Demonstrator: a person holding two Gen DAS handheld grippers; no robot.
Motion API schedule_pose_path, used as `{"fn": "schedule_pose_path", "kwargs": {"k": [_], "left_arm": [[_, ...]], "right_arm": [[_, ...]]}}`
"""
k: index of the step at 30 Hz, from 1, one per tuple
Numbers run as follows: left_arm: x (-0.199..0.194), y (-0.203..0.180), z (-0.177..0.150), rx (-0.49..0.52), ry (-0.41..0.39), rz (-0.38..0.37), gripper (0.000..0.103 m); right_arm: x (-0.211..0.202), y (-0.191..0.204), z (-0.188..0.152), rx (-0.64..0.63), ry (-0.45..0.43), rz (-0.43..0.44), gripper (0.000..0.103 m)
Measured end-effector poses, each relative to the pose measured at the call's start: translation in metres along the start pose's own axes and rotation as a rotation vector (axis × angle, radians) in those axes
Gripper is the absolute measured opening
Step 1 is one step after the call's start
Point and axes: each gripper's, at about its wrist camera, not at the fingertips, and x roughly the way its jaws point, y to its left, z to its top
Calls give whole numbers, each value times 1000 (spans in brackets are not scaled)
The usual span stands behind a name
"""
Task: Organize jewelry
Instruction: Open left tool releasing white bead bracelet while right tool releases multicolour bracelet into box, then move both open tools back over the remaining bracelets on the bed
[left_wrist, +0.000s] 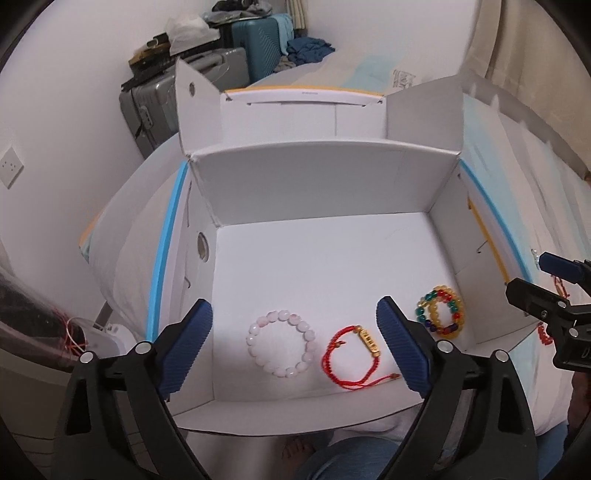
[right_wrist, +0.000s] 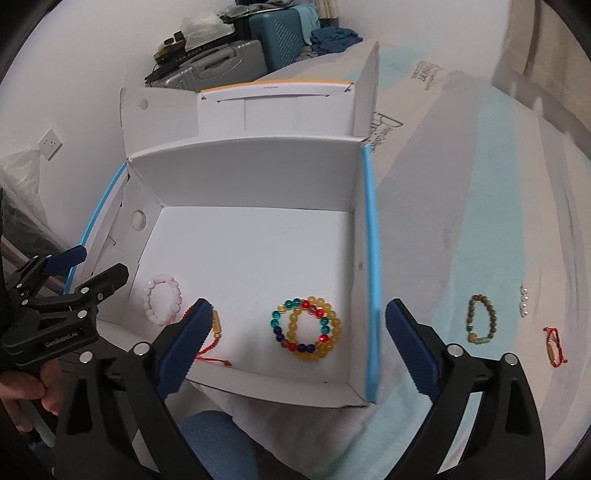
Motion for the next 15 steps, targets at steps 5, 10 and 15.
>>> {"fn": "schedule_pose_path", "kwargs": {"k": [5, 10, 15], "left_arm": [[-10, -16, 2, 4, -14, -32, 96], [-18, -32, 3, 23, -25, -46, 97], [-26, -49, 6, 47, -32, -55, 97]], "right_arm": [[-13, -14, -3, 22, -9, -18, 93], [-30, -28, -7, 37, -30, -30, 95], [-45, -45, -13, 61, -46, -40, 95]]}}
